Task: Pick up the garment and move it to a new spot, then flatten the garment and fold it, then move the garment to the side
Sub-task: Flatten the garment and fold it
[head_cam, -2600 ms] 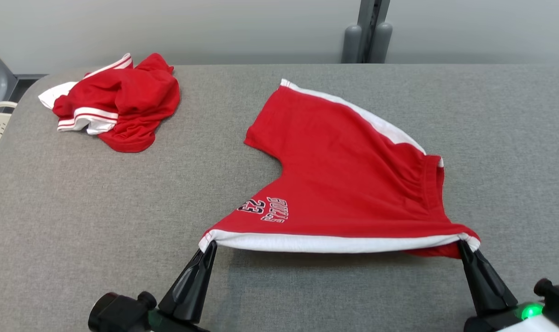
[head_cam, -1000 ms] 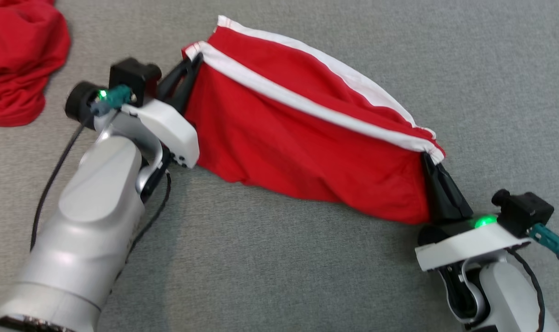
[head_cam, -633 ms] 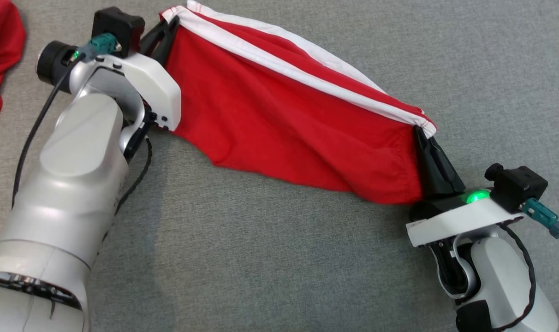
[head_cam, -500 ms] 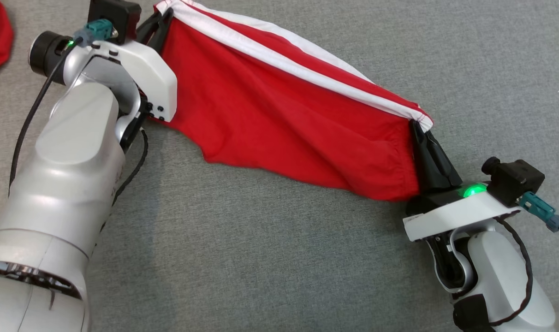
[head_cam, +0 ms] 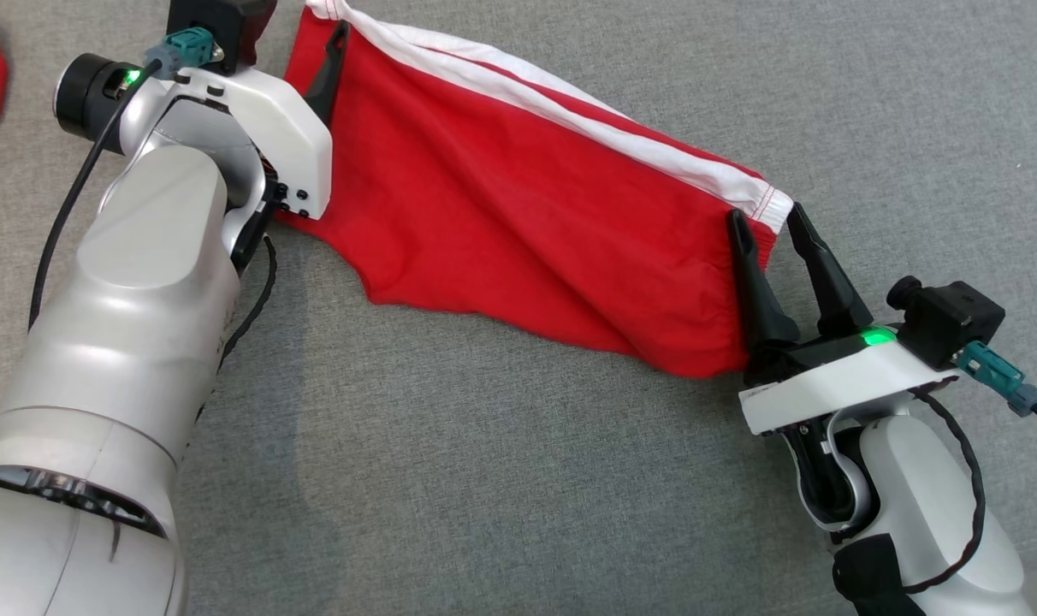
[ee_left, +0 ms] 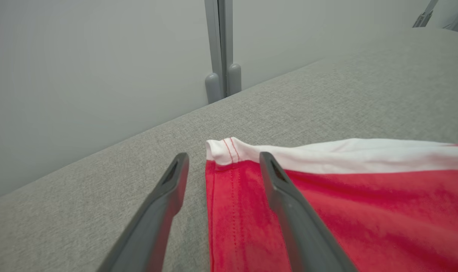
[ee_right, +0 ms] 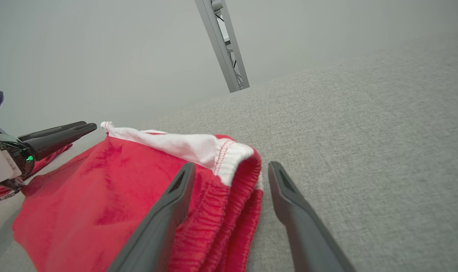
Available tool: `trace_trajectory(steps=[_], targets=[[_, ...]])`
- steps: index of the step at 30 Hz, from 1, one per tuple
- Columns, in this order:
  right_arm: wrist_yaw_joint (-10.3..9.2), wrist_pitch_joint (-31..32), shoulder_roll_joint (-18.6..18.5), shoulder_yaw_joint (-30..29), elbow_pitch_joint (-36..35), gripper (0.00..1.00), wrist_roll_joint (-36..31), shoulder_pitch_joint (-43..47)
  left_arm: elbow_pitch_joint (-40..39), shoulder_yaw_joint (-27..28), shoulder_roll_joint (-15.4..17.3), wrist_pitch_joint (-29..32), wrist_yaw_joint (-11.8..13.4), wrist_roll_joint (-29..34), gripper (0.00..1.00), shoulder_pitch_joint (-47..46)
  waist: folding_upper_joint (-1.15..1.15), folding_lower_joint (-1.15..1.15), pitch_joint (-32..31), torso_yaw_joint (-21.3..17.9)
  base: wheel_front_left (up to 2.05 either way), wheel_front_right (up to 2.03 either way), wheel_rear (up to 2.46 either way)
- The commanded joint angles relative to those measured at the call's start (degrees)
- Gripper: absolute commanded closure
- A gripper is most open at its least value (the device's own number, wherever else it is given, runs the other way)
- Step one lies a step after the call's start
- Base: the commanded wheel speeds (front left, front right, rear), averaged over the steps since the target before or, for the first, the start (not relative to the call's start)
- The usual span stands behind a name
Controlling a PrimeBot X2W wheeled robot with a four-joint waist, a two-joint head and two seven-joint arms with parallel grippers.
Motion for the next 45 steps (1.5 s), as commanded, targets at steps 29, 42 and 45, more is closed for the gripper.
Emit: trace_trajectory(steps=[29, 42, 45], targets=[[0.01, -0.18, -0.23, -12.22, -6.36, 0.00, -9.19, 12.15, 2.73, -0.07, 0.15, 11.21, 0.02, -13.15, 0.00, 12.19, 0.00, 0.00, -9.82, 0.20, 0.00, 0.00, 0.00], [0.01, -0.15, -0.23, -12.67, -8.51, 0.00, -8.88, 13.08, 4.23, 0.02, 1.04, 14.08, 0.63, -14.71, 0.55, 14.18, 0.00, 0.00, -9.16, -2.07, 0.00, 0.00, 0.00], [0.01, -0.17, -0.23, -12.77, -8.68, 0.00, -8.81, 13.10, 4.08, -0.37, 0.46, 14.37, 0.37, -15.05, 1.00, 14.59, 0.00, 0.00, -9.35, -2.05, 0.00, 0.00, 0.00]])
